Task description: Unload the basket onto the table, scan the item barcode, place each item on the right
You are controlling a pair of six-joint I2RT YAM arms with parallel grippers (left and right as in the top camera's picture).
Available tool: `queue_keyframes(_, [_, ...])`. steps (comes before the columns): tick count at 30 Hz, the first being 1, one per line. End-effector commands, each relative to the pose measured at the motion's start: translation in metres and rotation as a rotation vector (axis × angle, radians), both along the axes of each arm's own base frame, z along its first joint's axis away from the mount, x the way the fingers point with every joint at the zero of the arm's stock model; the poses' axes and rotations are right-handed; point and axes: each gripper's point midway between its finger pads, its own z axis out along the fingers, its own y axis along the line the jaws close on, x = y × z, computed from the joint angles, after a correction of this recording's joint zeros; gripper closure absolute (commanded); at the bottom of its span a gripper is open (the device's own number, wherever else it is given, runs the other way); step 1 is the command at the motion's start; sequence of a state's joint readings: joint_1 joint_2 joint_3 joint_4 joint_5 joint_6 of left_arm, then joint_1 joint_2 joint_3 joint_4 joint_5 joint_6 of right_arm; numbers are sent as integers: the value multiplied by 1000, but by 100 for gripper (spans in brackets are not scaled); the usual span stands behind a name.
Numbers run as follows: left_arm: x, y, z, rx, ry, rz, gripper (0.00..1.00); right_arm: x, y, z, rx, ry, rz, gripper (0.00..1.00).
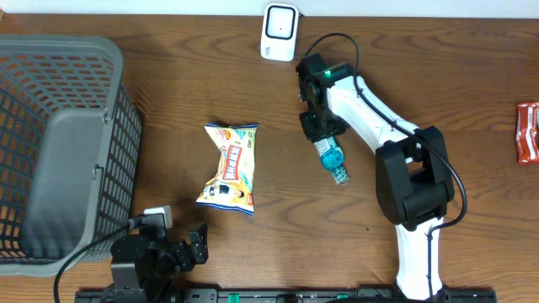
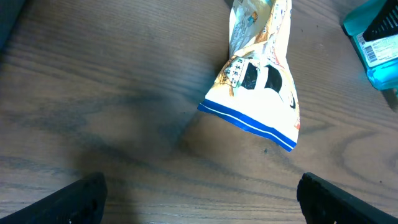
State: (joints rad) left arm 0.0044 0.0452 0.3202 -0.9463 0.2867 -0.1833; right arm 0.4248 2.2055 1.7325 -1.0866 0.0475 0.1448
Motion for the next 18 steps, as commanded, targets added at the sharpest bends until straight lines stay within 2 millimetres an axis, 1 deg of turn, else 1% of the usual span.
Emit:
queue_keyframes(1, [-2, -2, 0, -2, 7, -14, 2, 1, 4, -1, 6, 1, -29, 63])
queue_keyframes(4, [-2, -2, 0, -2, 7, -14, 2, -3, 2, -1, -1, 15, -29, 67])
queue_keyframes(7, [-2, -2, 0, -2, 7, -14, 2, -6, 1, -1, -11, 25, -26, 66])
queue_keyframes(10, [-2, -2, 0, -2, 7, -14, 2, -3, 0, -1, -24, 10, -28, 65])
queue_keyframes(16, [-2, -2, 0, -2, 7, -14, 2, 17, -10, 3, -134, -117, -103, 68])
queue_keyframes(18, [-2, -2, 0, -2, 7, -14, 2, 21, -5, 5, -146, -151, -90, 68])
